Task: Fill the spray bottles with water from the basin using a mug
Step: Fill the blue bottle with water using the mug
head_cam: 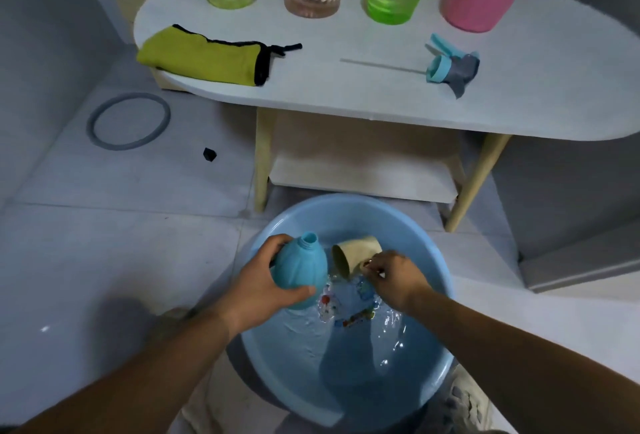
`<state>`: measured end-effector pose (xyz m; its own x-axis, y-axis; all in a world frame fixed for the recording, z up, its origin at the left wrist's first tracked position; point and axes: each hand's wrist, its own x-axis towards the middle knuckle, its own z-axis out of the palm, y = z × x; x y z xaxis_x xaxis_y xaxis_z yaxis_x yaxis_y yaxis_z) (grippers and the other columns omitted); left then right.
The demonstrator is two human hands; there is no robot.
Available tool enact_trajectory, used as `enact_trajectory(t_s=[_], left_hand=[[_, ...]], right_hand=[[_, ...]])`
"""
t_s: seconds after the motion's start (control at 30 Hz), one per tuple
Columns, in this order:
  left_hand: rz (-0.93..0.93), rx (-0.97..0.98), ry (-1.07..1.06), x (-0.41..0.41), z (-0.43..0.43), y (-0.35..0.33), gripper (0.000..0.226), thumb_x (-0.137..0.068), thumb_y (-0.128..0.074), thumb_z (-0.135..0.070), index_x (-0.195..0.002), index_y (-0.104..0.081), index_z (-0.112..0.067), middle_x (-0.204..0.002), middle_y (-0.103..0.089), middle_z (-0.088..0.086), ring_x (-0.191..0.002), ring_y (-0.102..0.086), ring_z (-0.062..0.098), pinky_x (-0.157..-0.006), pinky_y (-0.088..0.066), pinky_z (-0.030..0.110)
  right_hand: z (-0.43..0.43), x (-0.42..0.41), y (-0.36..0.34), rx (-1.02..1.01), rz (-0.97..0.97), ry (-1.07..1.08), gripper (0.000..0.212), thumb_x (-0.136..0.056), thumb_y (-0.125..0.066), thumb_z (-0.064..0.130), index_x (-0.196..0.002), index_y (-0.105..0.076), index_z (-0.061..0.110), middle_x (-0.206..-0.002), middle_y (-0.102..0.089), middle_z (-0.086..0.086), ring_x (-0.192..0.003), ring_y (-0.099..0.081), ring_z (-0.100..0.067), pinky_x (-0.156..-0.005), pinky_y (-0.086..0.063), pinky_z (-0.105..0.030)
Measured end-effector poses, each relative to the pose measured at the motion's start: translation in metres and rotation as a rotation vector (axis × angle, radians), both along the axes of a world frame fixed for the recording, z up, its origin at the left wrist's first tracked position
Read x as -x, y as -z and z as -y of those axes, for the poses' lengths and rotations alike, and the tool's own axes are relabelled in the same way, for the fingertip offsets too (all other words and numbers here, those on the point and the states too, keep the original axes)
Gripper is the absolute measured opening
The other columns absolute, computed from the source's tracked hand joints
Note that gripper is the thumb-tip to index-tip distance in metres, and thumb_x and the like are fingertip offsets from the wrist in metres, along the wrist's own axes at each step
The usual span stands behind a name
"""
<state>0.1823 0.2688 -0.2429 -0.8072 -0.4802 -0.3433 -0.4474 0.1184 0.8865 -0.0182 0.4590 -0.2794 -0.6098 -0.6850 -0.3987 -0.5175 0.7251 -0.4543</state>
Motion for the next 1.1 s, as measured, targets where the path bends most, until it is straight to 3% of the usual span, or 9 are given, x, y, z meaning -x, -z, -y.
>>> enact_trajectory(t_s=[0.2,0.33,0.47,0.7,0.8,0.87,0.93,1.03,1.1], left_hand=[[0.023,-0.012,-0.029,0.004,0.002,0.009,0.083,-0.056,-0.092,-0.045,-0.129,-0.052,-0.038,-0.129,-0.062,-0.009,-0.120,-0.062,0.014,-0.098,-0.057,0.047],[0.044,0.000,-0.026,0.005,0.002,0.013,0.076,-0.070,-0.095,-0.024,-0.131,-0.051,-0.035,-0.130,-0.060,-0.011,-0.118,-0.060,0.009,-0.096,-0.059,0.041],[0.052,-0.004,-0.029,0.005,0.001,0.011,0.076,-0.071,-0.094,-0.023,-0.131,-0.050,-0.038,-0.129,-0.060,-0.014,-0.117,-0.060,0.006,-0.090,-0.060,0.031],[0.053,-0.013,-0.041,0.001,0.004,0.010,0.075,-0.070,-0.094,-0.023,-0.130,-0.051,-0.037,-0.130,-0.060,-0.011,-0.118,-0.060,0.009,-0.095,-0.059,0.043],[0.043,0.000,-0.058,-0.001,0.005,0.009,0.074,-0.070,-0.094,-0.020,-0.129,-0.052,-0.036,-0.128,-0.060,-0.011,-0.117,-0.060,0.008,-0.095,-0.059,0.041],[0.033,-0.003,-0.058,-0.002,0.005,0.007,0.074,-0.071,-0.094,-0.021,-0.129,-0.051,-0.037,-0.127,-0.060,-0.012,-0.117,-0.060,0.007,-0.094,-0.059,0.039],[0.022,-0.009,-0.061,-0.002,0.005,0.005,0.073,-0.072,-0.093,-0.022,-0.128,-0.050,-0.041,-0.127,-0.060,-0.014,-0.116,-0.060,0.007,-0.091,-0.059,0.033],[0.002,-0.011,-0.080,-0.004,0.004,-0.001,0.070,-0.072,-0.093,-0.024,-0.121,-0.049,-0.049,-0.125,-0.059,-0.017,-0.112,-0.061,0.004,-0.080,-0.058,0.022],[-0.004,-0.004,-0.085,-0.004,0.003,-0.005,0.071,-0.072,-0.092,-0.026,-0.122,-0.048,-0.050,-0.125,-0.058,-0.017,-0.110,-0.061,0.003,-0.072,-0.057,0.017]], right_hand=[[0.000,0.001,0.023,0.050,-0.142,-0.156,0.022,-0.093,-0.059,0.028,-0.101,-0.077,0.018,-0.112,-0.068,-0.010,-0.110,-0.057,-0.030,-0.098,-0.043,-0.030],[0.000,-0.005,0.033,0.014,-0.160,-0.163,0.023,-0.091,-0.061,0.031,-0.105,-0.076,0.021,-0.121,-0.062,-0.010,-0.114,-0.052,-0.032,-0.098,-0.042,-0.031],[0.000,-0.008,0.036,0.000,-0.156,-0.137,0.022,-0.091,-0.061,0.031,-0.105,-0.076,0.021,-0.125,-0.060,-0.010,-0.114,-0.052,-0.032,-0.096,-0.042,-0.030],[-0.003,-0.006,0.038,0.013,-0.115,-0.186,0.023,-0.092,-0.063,0.033,-0.102,-0.078,0.019,-0.129,-0.061,-0.009,-0.121,-0.053,-0.030,-0.103,-0.038,-0.028],[-0.004,-0.011,0.034,0.027,0.011,-0.174,0.022,-0.092,-0.065,0.032,-0.094,-0.079,0.016,-0.124,-0.065,-0.007,-0.122,-0.055,-0.020,-0.102,-0.041,-0.025],[-0.003,-0.015,0.027,0.096,0.183,0.004,0.023,-0.091,-0.068,0.028,-0.077,-0.076,0.011,-0.094,-0.067,-0.003,-0.092,-0.061,-0.017,-0.083,-0.049,-0.029],[0.000,-0.018,0.017,0.191,0.419,0.240,0.030,-0.090,-0.070,0.023,-0.064,-0.069,0.009,-0.069,-0.055,-0.001,-0.068,-0.049,-0.015,-0.065,-0.044,-0.030],[-0.002,-0.021,0.003,0.335,0.678,0.441,0.032,-0.090,-0.069,0.013,-0.059,-0.064,0.010,-0.067,-0.048,-0.009,-0.068,-0.043,-0.019,-0.069,-0.041,-0.031],[-0.002,-0.018,-0.008,0.429,0.790,0.513,0.025,-0.091,-0.068,0.010,-0.067,-0.064,0.005,-0.071,-0.048,-0.011,-0.072,-0.044,-0.022,-0.075,-0.045,-0.035]])
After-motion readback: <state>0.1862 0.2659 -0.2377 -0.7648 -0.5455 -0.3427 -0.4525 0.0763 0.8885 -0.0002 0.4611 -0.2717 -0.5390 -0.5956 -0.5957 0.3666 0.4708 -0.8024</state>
